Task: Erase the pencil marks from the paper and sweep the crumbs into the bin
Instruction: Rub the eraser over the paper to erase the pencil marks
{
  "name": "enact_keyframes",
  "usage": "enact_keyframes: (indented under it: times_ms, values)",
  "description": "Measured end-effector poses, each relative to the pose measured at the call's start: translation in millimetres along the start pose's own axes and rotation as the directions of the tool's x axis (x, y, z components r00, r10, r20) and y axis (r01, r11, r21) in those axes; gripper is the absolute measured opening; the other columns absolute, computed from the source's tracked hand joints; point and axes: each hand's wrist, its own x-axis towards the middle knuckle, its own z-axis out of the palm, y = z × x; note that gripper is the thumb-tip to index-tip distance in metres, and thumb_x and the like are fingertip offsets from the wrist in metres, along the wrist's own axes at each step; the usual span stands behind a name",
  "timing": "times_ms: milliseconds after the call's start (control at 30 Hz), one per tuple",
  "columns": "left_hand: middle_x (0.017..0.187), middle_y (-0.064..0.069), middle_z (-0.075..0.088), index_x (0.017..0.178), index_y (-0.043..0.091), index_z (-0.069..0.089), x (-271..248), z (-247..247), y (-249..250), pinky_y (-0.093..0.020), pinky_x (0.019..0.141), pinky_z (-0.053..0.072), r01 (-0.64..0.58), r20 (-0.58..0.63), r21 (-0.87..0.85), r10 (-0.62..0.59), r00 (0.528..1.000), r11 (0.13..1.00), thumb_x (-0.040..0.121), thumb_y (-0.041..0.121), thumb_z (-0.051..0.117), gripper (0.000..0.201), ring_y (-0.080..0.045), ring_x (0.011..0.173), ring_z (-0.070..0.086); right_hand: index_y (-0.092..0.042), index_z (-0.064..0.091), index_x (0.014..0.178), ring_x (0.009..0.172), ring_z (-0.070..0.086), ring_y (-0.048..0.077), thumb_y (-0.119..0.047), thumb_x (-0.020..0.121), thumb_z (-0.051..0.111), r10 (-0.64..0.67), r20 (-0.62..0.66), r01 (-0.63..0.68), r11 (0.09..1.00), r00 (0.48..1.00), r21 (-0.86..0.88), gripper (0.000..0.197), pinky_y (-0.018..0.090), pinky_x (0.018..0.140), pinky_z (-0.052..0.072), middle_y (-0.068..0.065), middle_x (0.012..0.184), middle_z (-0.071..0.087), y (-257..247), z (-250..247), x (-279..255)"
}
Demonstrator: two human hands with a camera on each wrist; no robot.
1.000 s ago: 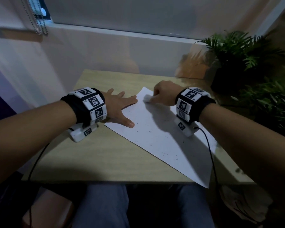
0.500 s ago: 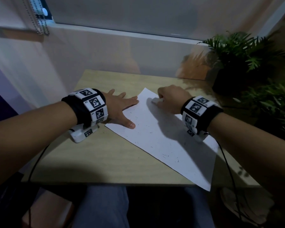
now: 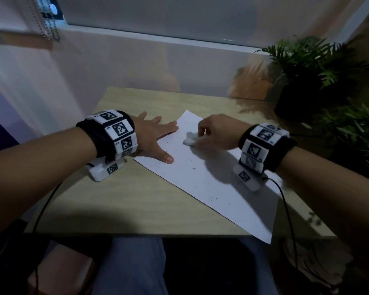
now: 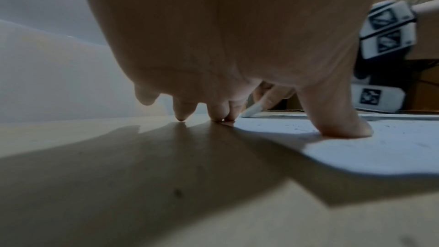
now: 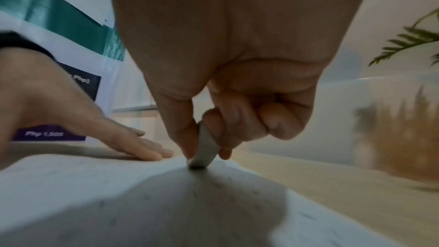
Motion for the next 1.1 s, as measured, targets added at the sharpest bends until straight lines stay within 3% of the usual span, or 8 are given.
enact_keyframes:
  times_ms: [100, 200, 333, 433, 600, 767, 867, 1100]
  values:
    - [0.168, 0.007, -0.014, 0.158, 0.045, -0.012, -7, -4, 7, -0.050, 0.122, -0.007, 0.064, 0.004, -0.018, -0.064, 0.998, 0.998, 0.073, 0.089, 0.049, 0.114, -0.030, 0.155, -0.016, -0.012, 0.068, 0.085, 0.084, 0.061, 0.030, -0.061, 0.087, 0.061, 0.115, -0.101, -0.123, 0.990, 0.988, -0.073, 0.050, 0.031, 0.072, 0.047, 0.008, 0.092, 0.067, 13, -8, 26]
    - [0.169, -0.002, -0.013, 0.156, 0.050, -0.015, -13, -7, 11, -0.056, 0.122, -0.002, 0.117, 0.012, -0.017, -0.117, 0.993, 0.993, 0.068, 0.093, 0.050, 0.117, -0.039, 0.154, -0.014, -0.007, 0.067, 0.084, 0.083, 0.060, 0.032, -0.051, 0.089, 0.065, 0.059, -0.121, -0.072, 0.992, 0.991, -0.105, 0.044, 0.032, 0.068, 0.044, 0.010, 0.088, 0.064, 2, -12, 44]
    - [0.169, 0.003, -0.013, 0.160, 0.040, -0.011, -23, -11, 18, -0.047, 0.122, -0.005, 0.085, 0.001, -0.013, -0.085, 0.996, 0.996, 0.084, 0.079, 0.051, 0.105, -0.028, 0.155, -0.012, -0.004, 0.066, 0.082, 0.078, 0.059, 0.030, -0.044, 0.090, 0.067, 0.141, -0.064, -0.149, 0.980, 0.988, -0.134, 0.041, 0.029, 0.066, 0.042, 0.010, 0.081, 0.063, 8, -27, 48]
    - [0.168, 0.008, -0.014, 0.160, 0.040, -0.010, -24, -11, 19, -0.047, 0.122, -0.006, 0.074, -0.005, -0.011, -0.074, 0.997, 0.997, 0.085, 0.079, 0.051, 0.104, -0.026, 0.155, -0.014, -0.004, 0.058, 0.075, 0.064, 0.053, 0.026, -0.046, 0.094, 0.061, 0.186, -0.097, -0.202, 0.959, 0.978, -0.199, 0.047, 0.026, 0.053, 0.036, 0.010, 0.077, 0.059, 12, -26, 40]
    - [0.169, 0.003, -0.013, 0.157, 0.047, -0.014, -12, -6, 9, -0.055, 0.123, -0.007, 0.073, 0.010, 0.000, -0.073, 0.997, 0.997, 0.068, 0.095, 0.048, 0.118, -0.032, 0.155, -0.016, -0.014, 0.068, 0.092, 0.083, 0.059, 0.025, -0.064, 0.089, 0.057, 0.016, -0.043, -0.018, 0.999, 0.999, -0.031, 0.052, 0.032, 0.068, 0.044, 0.003, 0.091, 0.065, -4, -4, 21]
    - [0.168, 0.008, -0.014, 0.159, 0.043, -0.011, -11, -4, 10, -0.047, 0.122, -0.009, 0.037, -0.015, -0.015, -0.037, 0.999, 0.999, 0.076, 0.086, 0.051, 0.112, -0.025, 0.155, -0.015, -0.008, 0.070, 0.093, 0.087, 0.064, 0.031, -0.061, 0.091, 0.055, 0.086, -0.059, -0.089, 0.994, 0.995, -0.057, 0.055, 0.037, 0.072, 0.050, 0.010, 0.093, 0.069, 11, -6, 10]
    - [0.167, 0.016, -0.018, 0.159, 0.043, -0.012, -4, 1, 0, -0.047, 0.122, -0.015, -0.063, -0.001, 0.001, 0.063, 0.998, 0.998, 0.070, 0.095, 0.040, 0.115, -0.019, 0.155, -0.016, -0.015, 0.069, 0.094, 0.076, 0.065, 0.022, -0.056, 0.088, 0.064, 0.099, 0.013, -0.100, 0.993, 0.995, 0.070, 0.042, 0.029, 0.066, 0.047, 0.002, 0.088, 0.070, 20, -9, 5]
    - [0.163, 0.024, -0.022, 0.156, 0.051, -0.011, -2, 9, -22, -0.045, 0.121, -0.018, -0.111, 0.037, 0.003, 0.111, 0.993, 0.994, 0.054, 0.106, 0.031, 0.123, -0.015, 0.154, -0.019, -0.014, 0.070, 0.105, 0.095, 0.058, 0.026, -0.055, 0.090, 0.061, 0.299, -0.158, -0.303, 0.953, 0.941, 0.002, 0.045, 0.029, 0.077, 0.042, 0.009, 0.108, 0.067, 72, -11, 5]
